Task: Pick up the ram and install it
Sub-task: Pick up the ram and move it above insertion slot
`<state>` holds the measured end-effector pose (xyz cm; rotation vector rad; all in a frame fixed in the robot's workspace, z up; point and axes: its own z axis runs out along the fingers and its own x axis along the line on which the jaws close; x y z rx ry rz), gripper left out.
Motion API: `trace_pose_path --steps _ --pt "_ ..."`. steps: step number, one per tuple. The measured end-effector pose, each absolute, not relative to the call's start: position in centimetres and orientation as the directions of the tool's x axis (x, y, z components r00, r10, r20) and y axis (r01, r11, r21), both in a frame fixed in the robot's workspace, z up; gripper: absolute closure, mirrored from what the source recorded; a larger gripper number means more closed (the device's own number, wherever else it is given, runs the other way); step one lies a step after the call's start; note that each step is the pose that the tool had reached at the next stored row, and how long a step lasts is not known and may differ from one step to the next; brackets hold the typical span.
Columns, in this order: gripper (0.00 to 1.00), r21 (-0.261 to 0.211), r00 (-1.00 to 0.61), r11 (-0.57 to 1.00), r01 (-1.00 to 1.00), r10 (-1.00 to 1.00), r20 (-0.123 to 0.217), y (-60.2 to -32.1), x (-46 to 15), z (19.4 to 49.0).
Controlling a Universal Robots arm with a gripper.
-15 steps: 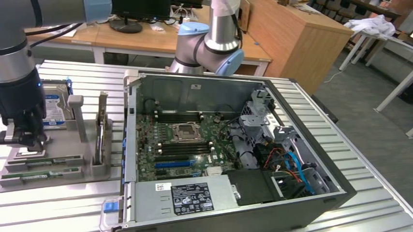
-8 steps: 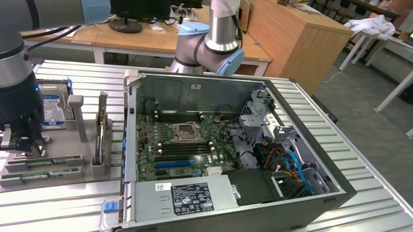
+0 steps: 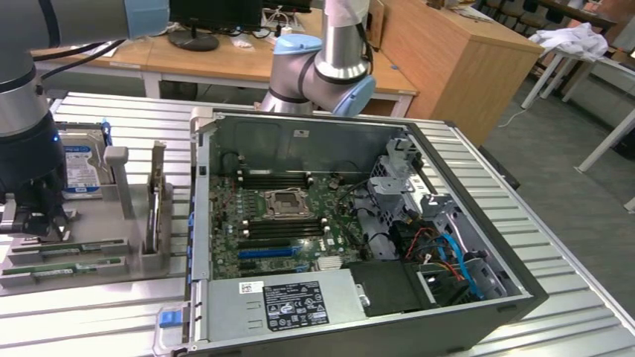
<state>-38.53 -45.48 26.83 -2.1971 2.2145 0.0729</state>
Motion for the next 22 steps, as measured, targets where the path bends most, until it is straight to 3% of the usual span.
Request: trace_pose_path --steps 22 --pt "0.7 0.018 -0.008 0.007 -1.0 -0.999 -0.048 -45.7 -38.5 24.2"
